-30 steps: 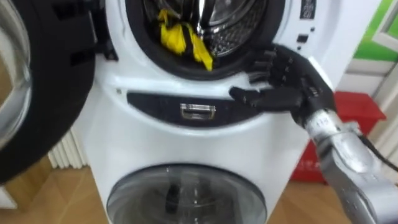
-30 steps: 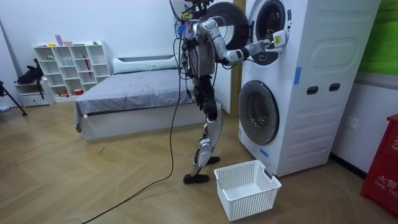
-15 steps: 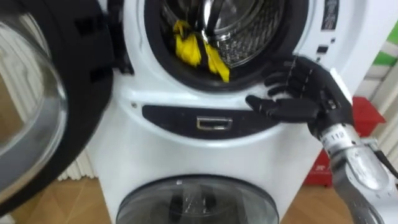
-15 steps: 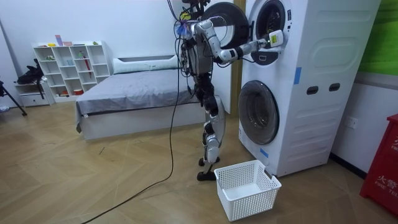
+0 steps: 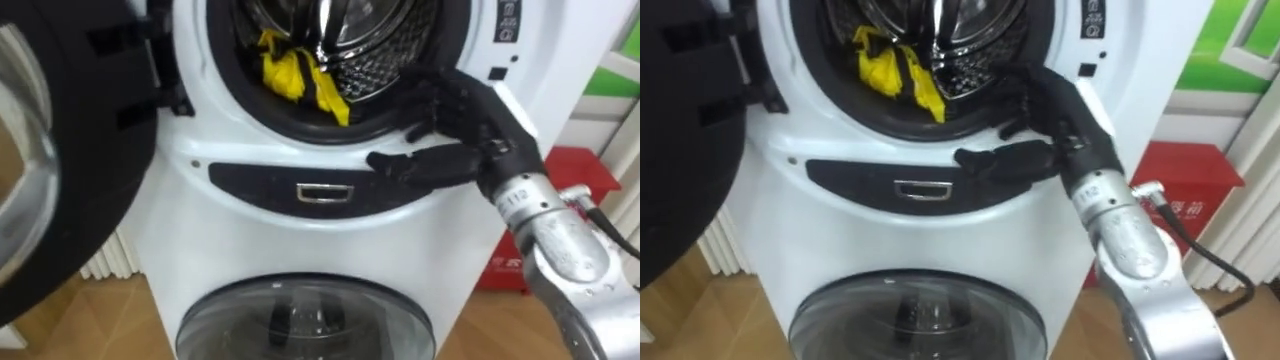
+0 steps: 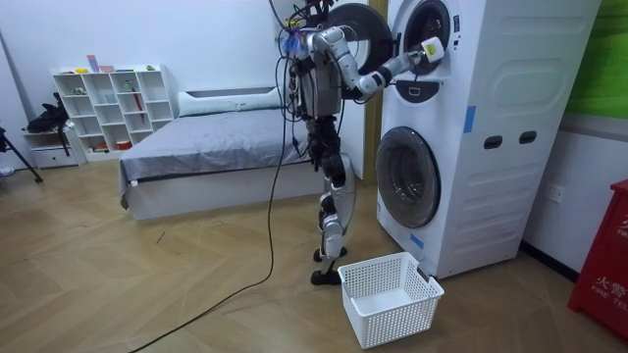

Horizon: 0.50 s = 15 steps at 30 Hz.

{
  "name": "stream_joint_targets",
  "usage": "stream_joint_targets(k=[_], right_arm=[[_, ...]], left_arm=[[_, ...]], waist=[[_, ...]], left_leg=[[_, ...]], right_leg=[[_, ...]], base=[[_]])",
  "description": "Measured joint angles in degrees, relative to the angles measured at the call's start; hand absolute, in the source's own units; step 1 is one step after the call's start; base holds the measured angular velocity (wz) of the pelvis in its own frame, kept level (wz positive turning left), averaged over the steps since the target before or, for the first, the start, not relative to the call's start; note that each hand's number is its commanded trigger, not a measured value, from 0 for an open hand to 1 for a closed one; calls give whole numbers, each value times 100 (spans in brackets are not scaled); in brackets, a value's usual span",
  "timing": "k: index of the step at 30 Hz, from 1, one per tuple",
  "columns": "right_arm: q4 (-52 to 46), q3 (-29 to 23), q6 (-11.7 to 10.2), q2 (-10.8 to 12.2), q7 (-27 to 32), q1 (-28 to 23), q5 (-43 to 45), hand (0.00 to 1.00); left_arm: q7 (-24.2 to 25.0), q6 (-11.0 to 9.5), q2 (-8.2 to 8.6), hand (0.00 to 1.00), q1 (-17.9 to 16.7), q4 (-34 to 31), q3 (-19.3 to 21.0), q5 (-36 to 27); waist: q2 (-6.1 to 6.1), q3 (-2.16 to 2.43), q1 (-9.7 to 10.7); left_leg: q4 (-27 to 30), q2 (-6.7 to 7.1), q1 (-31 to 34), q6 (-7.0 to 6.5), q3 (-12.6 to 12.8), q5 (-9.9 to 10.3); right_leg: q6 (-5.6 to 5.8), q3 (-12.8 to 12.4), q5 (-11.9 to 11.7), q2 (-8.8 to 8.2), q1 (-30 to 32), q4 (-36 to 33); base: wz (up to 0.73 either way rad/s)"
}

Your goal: Pick clothes from washing machine

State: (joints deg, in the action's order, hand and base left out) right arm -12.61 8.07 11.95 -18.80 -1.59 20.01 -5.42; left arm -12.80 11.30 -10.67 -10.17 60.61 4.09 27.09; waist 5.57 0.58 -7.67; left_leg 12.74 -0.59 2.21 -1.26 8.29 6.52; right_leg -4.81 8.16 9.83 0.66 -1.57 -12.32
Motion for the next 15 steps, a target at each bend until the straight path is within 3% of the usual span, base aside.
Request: stream_joint_targets(k=[3,5,8,15], right_arm=[[-625,215,-12,5,-226,-4,233,0],[-1047,538,-78,18,-505,-37,567,0],[-1412,820,-110,12,-977,-160,569,0],[-1711,885,-115,9,-1802,-160,308,0]], left_arm=[[-1,-23,38,0,68,-94,-113,-2],[-1,-47,38,0,70,-144,-128,-6],[-1,-142,33,0,66,-137,-128,-50],[-1,-324,-10,0,65,125,-129,-62]], waist=[[18,6,-18],[80,-23,-40],[160,-15,-44],[217,-39,-48]], left_leg=[[-5,-13,-11,52,-81,30],[-73,-11,-96,79,-96,47],[-103,10,-107,101,-156,80],[-145,30,-168,84,-147,157]], right_leg=[[-45,67,12,31,-86,108],[-62,87,42,41,-188,184],[-59,134,59,44,-261,269],[-24,93,77,24,-346,365]], base=[[15],[6],[10],[0]])
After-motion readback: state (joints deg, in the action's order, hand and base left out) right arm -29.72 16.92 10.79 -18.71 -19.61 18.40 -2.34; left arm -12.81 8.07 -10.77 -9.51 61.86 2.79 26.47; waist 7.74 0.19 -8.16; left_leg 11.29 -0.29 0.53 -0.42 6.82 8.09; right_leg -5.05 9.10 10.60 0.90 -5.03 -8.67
